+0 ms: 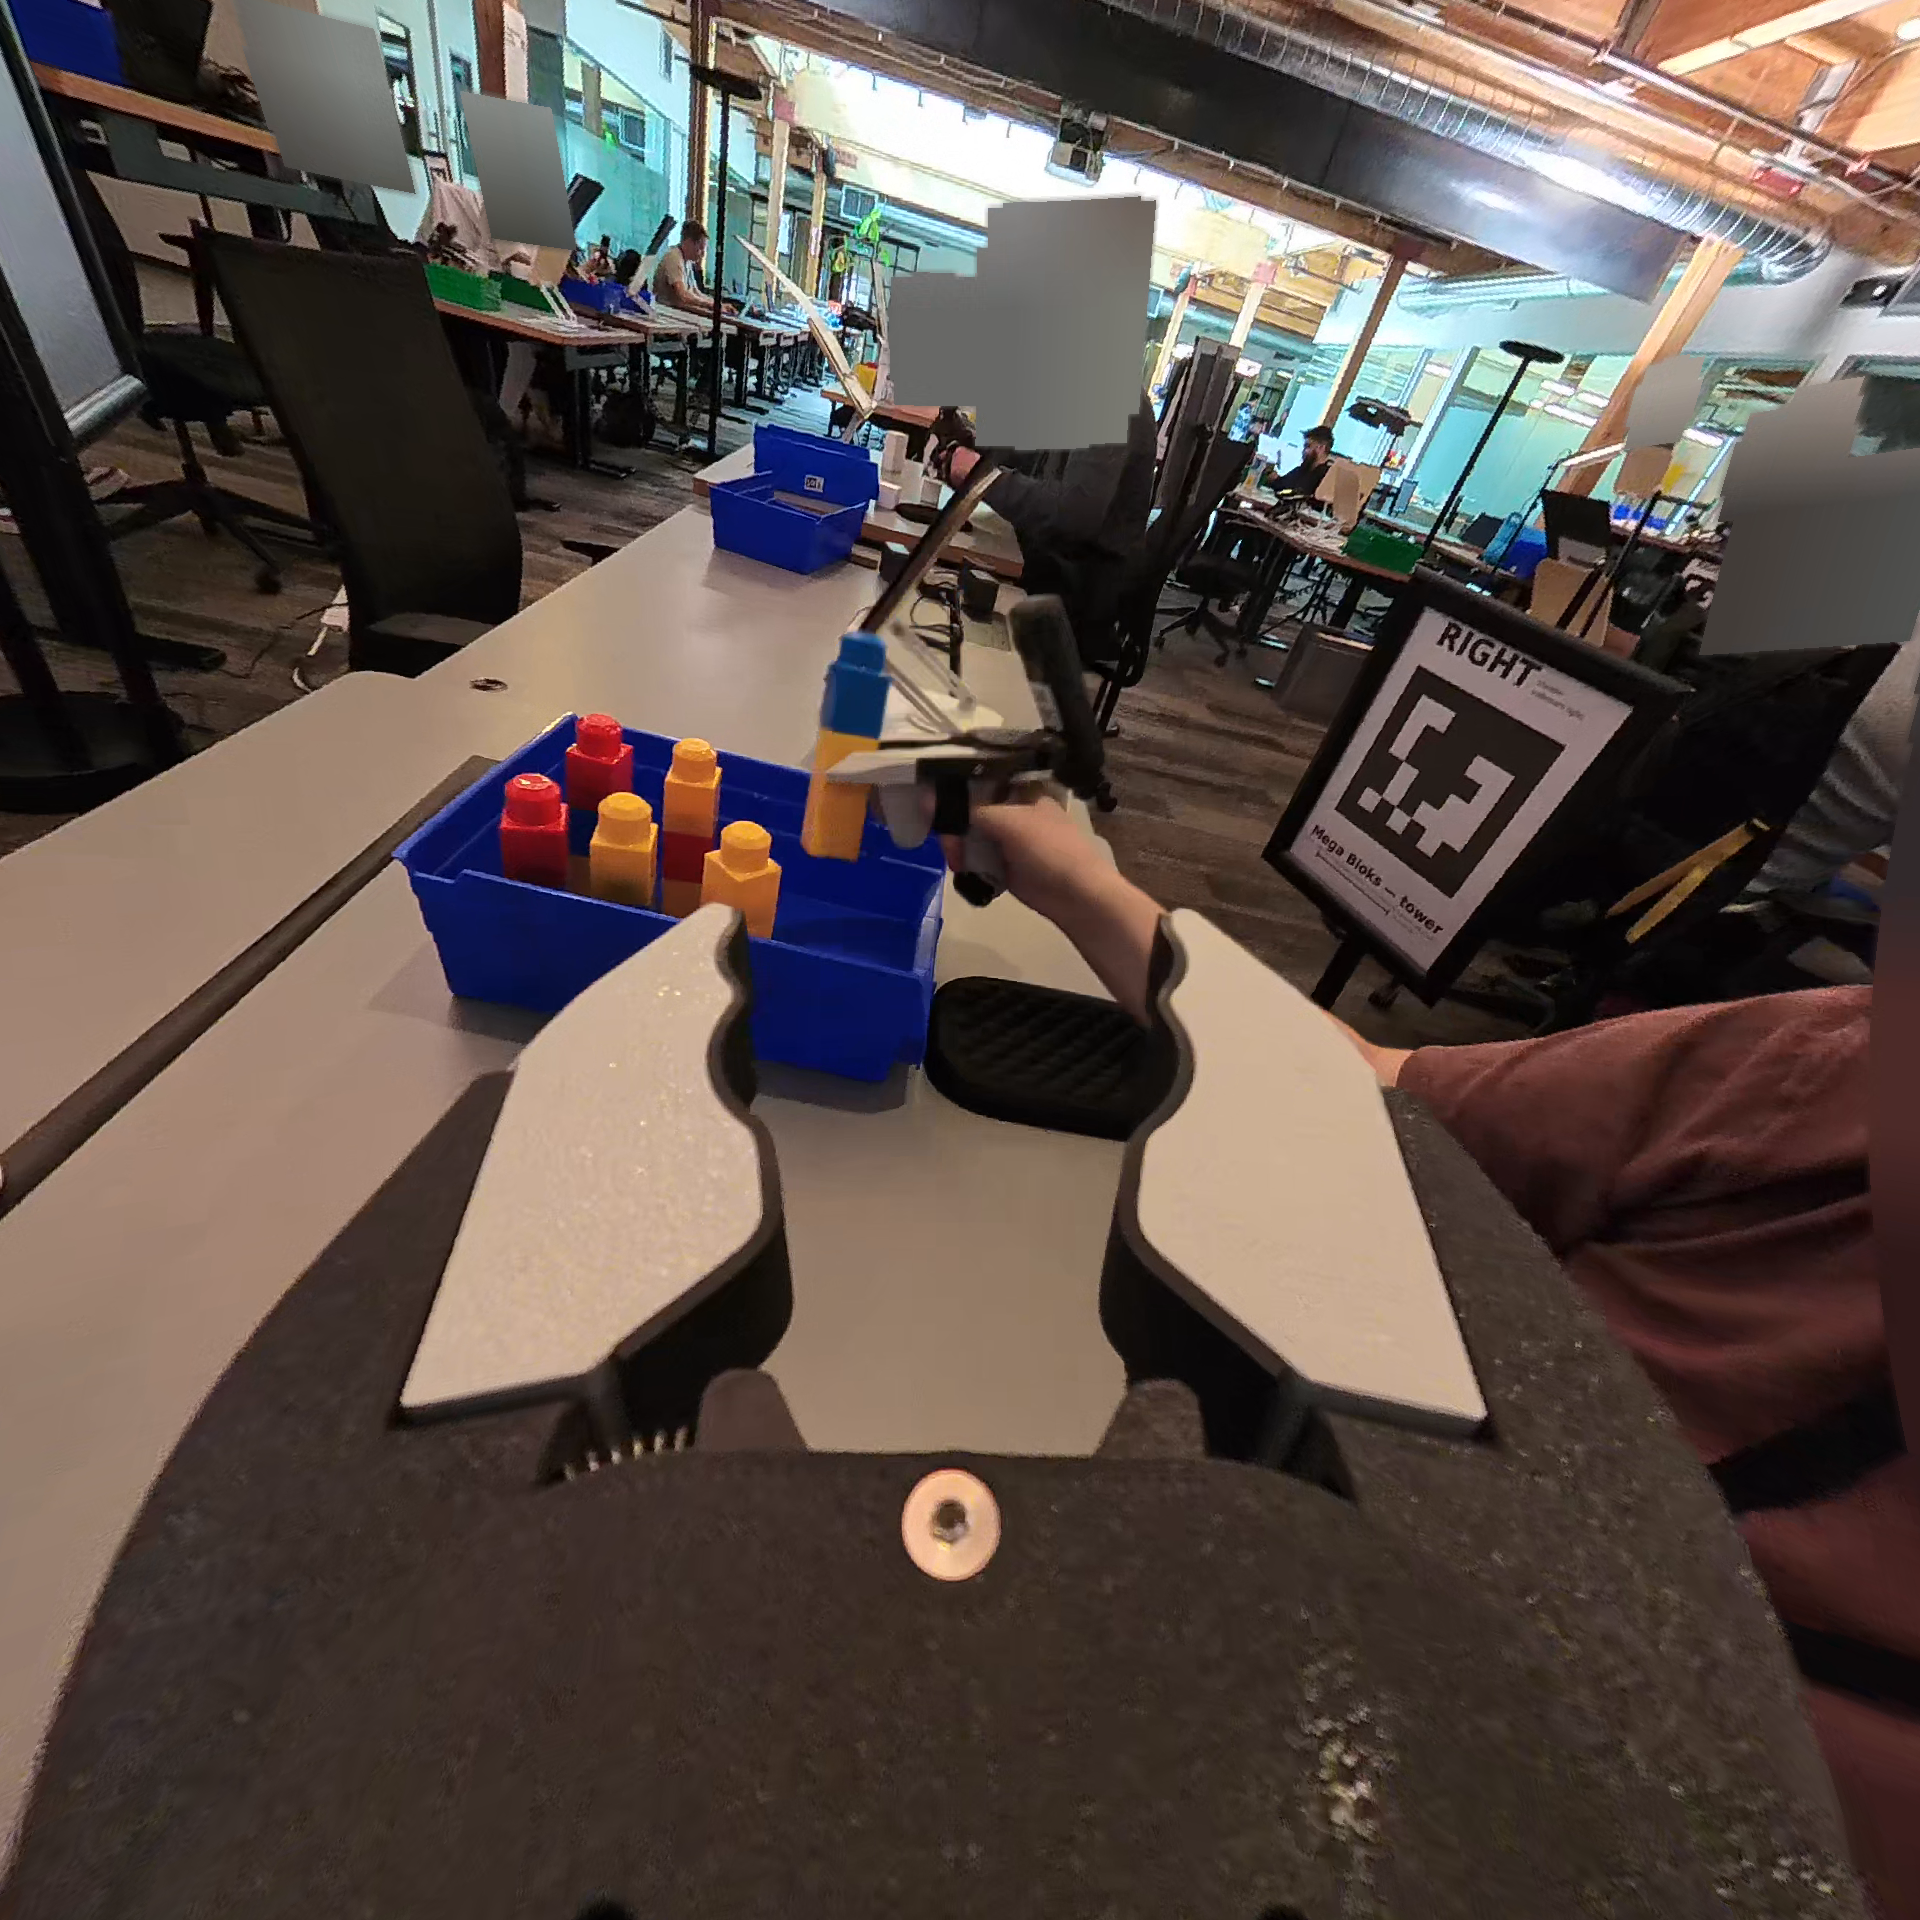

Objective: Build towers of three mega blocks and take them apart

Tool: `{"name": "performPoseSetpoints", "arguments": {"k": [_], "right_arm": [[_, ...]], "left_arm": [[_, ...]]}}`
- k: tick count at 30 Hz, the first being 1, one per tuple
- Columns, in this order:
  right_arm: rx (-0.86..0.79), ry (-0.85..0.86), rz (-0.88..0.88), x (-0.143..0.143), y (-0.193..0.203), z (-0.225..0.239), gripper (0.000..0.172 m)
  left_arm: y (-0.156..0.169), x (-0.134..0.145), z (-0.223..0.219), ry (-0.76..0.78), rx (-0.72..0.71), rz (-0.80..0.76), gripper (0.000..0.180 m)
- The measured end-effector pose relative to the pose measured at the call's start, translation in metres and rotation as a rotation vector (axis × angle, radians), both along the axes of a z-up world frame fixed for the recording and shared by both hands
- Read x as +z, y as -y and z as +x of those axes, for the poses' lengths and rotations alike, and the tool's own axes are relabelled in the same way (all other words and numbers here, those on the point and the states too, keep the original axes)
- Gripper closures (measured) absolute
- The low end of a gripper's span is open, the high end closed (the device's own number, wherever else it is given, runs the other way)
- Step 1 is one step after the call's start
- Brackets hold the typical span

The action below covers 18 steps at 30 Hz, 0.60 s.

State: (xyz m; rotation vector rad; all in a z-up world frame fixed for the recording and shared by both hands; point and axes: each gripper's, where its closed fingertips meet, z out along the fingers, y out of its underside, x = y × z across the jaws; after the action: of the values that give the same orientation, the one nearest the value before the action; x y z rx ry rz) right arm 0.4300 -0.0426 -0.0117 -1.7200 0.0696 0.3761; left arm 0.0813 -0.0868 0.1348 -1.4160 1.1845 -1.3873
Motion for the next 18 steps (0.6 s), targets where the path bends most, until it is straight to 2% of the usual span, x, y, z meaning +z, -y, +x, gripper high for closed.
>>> {"name": "performPoseSetpoints", "arguments": {"k": [2, 6, 8, 13, 18], "right_arm": [[-0.019, 0.027, -0.063, -0.018, -0.011, -0.003, 0.134], [-0.103, 0.274, -0.198, -0.05, -0.03, 0.007, 0.134], [-0.072, 0.268, -0.273, -0.061, -0.034, 0.005, 0.134], [-0.017, 0.351, -0.332, -0.07, -0.041, 0.004, 0.134], [0.171, 0.408, -0.362, -0.079, -0.044, -0.008, 0.134]], "left_arm": [[0.0, 0.0, 0.001, 0.006, -0.005, -0.011, 0.108], [0.002, -0.003, 0.001, -0.014, -0.01, -0.017, 0.109], [0.005, -0.004, 0.002, -0.022, -0.024, -0.022, 0.11], [0.009, -0.006, 0.005, -0.036, -0.039, -0.013, 0.111], [0.013, -0.009, 0.007, -0.058, -0.055, -0.013, 0.111]]}}
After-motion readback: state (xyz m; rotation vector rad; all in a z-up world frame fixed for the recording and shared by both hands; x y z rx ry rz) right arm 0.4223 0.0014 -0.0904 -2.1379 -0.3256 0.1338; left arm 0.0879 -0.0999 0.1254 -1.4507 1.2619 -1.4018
